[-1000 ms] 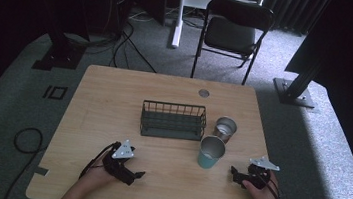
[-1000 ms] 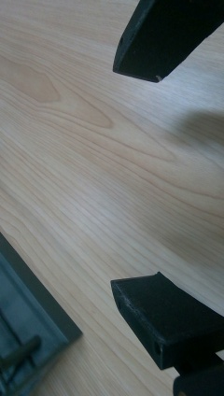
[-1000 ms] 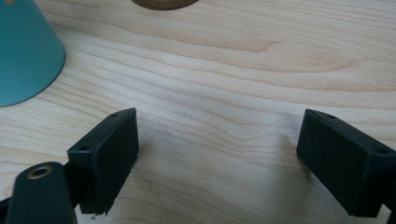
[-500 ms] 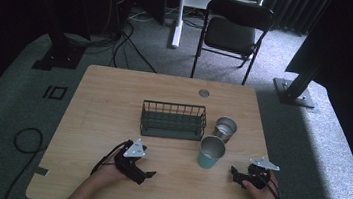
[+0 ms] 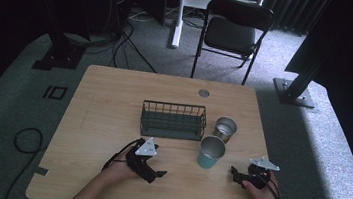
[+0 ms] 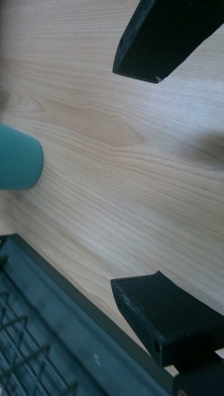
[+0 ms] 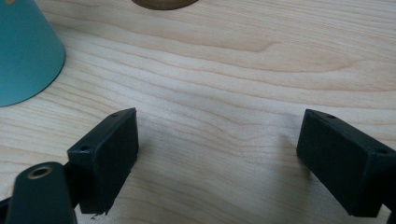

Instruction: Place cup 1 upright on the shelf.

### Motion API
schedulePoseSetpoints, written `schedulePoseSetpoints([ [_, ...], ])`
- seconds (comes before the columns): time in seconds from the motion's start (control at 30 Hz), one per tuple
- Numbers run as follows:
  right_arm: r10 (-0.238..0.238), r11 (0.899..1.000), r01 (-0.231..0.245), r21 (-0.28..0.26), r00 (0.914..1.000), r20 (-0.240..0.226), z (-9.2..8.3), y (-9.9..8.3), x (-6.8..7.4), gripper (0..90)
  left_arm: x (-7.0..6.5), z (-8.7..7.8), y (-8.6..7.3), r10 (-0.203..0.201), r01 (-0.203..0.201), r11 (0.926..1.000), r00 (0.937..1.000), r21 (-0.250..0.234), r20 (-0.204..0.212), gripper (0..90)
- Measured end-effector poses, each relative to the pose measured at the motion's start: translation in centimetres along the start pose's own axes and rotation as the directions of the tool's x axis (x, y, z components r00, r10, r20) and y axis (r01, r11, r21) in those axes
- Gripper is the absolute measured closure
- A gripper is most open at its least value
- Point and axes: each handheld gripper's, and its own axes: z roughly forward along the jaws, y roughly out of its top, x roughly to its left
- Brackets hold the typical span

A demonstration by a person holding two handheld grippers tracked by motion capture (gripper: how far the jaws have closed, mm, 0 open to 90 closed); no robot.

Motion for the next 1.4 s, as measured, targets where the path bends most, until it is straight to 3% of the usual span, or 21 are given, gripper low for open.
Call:
schedulePoseSetpoints([
  [0.2,0.000,1.000,0.000,0.000,1.0000,0.000,0.0,0.0,0.0,12.6,-0.1,0.7,0.9,0.006,-0.005,0.9999,0.9998,-0.010,0.018,1.9],
  [0.3,0.000,1.000,0.000,0.000,1.0000,0.000,0.0,0.0,0.0,12.6,-0.3,1.1,1.3,0.019,-0.019,0.9995,0.9998,-0.025,0.003,1.8],
  [0.5,0.000,1.000,0.000,0.000,1.0000,0.000,0.0,0.0,0.0,12.6,-0.4,1.6,2.0,0.011,-0.010,0.9982,0.9998,-0.059,0.018,1.9],
  [1.0,0.000,1.000,0.000,0.000,1.0000,0.000,0.0,0.0,0.0,12.6,-0.8,4.1,4.2,0.029,-0.025,0.9969,0.9980,-0.075,0.056,1.9],
  [1.4,0.000,1.000,0.000,0.000,1.0000,0.000,0.0,0.0,0.0,12.6,-0.9,6.1,6.1,0.060,-0.055,0.9949,0.9964,-0.085,0.061,1.9],
])
